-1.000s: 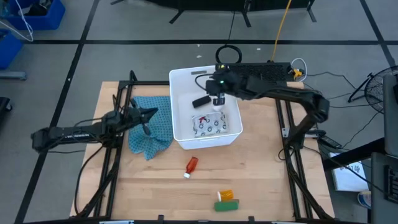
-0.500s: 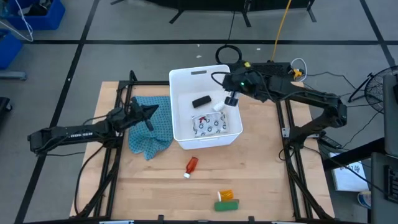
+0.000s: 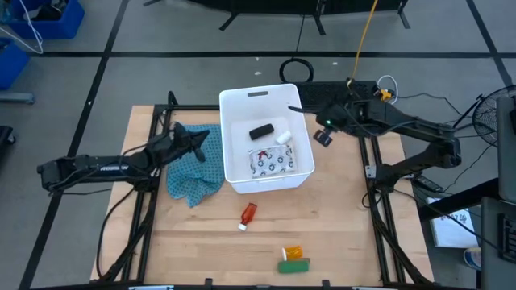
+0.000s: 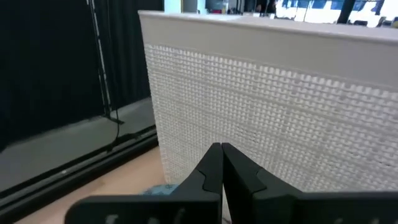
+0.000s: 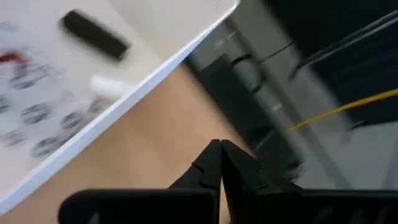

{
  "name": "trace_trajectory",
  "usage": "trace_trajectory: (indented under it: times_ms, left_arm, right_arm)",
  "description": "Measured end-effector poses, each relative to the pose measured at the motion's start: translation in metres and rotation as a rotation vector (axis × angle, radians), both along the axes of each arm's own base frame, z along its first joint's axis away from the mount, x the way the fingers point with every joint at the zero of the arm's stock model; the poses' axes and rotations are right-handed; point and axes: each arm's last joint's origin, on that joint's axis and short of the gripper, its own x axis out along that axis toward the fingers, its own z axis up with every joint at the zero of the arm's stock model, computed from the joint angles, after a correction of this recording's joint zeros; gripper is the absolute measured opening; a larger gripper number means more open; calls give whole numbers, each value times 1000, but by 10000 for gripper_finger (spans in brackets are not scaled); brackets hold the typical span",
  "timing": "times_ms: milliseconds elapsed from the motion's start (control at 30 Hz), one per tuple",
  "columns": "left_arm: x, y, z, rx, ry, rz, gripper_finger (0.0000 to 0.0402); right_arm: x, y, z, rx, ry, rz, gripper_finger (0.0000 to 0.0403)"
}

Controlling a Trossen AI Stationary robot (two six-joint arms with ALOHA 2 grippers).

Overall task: Pick & place medical supplies in basket/bin
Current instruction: Adjust the white bin

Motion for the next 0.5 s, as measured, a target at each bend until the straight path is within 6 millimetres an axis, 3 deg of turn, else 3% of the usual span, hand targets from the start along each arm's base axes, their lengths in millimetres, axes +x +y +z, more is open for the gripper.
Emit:
trace_trajectory:
  times_ms: [233, 500]
  left_arm:
    - [13, 6, 7, -47, 7, 4, 1]
    - [22, 11, 7, -114, 11, 15, 1]
  right_arm:
    - [-5, 9, -9, 228, -49, -47, 0]
    - [-11, 15, -69, 357, 67, -137, 0]
